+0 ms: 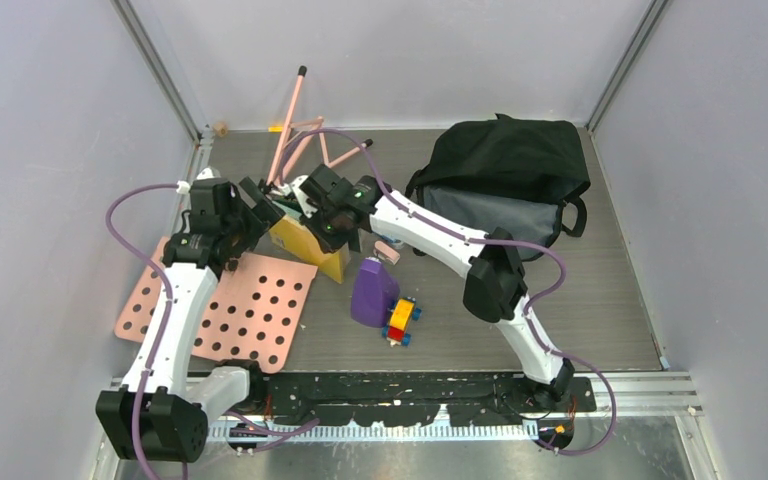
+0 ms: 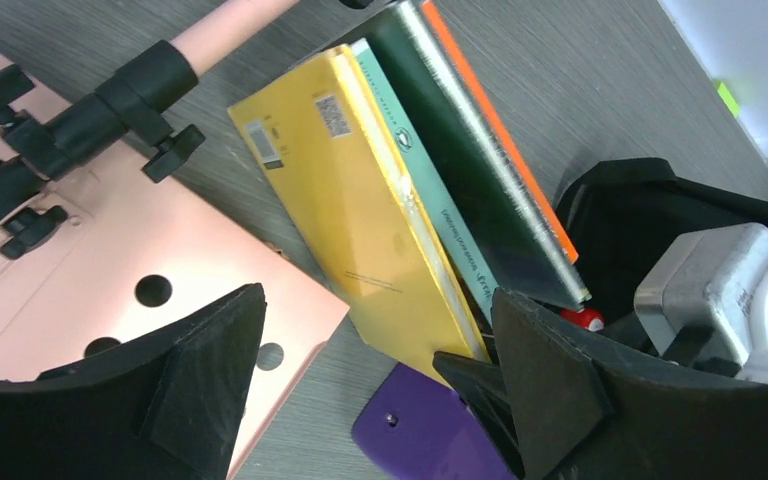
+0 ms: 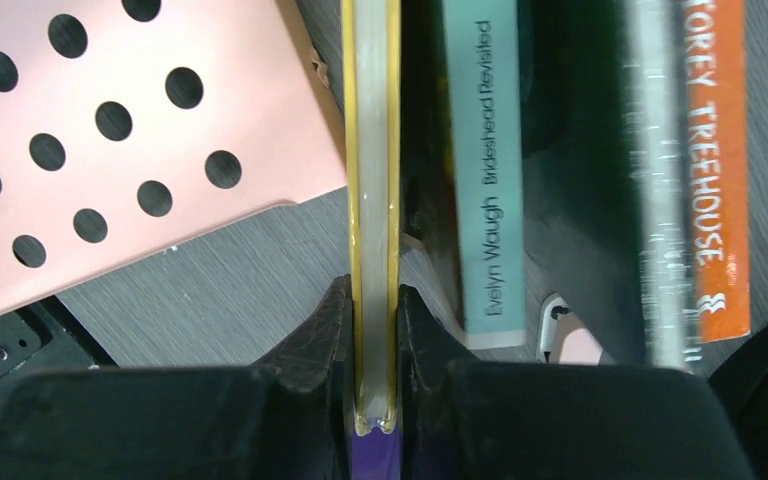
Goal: Pack the student bag
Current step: Pick up the book from the center of the board.
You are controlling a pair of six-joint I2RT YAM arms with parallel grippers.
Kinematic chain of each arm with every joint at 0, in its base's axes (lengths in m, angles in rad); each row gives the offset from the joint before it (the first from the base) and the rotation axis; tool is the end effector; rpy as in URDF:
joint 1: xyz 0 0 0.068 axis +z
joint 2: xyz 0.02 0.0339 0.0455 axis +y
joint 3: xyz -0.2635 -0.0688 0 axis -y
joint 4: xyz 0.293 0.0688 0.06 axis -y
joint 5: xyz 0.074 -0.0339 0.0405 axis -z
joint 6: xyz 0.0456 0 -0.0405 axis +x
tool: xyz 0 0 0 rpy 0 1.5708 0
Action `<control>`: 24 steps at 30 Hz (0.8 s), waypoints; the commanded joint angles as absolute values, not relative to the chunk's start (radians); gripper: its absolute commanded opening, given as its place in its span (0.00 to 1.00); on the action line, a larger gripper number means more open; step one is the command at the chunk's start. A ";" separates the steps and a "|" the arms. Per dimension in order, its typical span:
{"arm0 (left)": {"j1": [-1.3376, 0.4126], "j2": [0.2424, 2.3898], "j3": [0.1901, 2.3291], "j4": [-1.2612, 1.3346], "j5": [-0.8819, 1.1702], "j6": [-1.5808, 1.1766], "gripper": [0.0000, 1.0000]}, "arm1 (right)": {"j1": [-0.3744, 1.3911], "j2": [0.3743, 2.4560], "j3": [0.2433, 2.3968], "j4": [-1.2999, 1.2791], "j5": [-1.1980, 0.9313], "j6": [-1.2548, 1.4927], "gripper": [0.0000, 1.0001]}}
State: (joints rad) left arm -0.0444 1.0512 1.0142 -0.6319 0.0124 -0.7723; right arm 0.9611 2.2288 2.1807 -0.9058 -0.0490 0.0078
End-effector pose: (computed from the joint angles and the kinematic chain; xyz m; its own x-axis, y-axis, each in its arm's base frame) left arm 0.2777 -0.0129 0.3172 -0.4815 -0.6770 -0.5566 -0.3935 0.7344 -0.5529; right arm 0.3107 0.4488 0.2703 -0.4736 -0.6644 -0.5782 -0.8314 0.5539 0.0445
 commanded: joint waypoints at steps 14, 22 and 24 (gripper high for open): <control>-0.035 0.884 1.342 -0.770 -0.271 -0.551 0.90 | 0.978 1.991 2.267 -0.716 -0.084 0.103 0.00; -0.035 0.910 1.452 -0.634 -0.047 -0.515 0.94 | 0.889 1.940 2.388 -0.741 -0.071 0.247 0.00; -0.035 0.920 1.441 -0.561 0.060 -0.513 0.94 | 0.843 1.923 2.411 -0.743 -0.120 0.291 0.00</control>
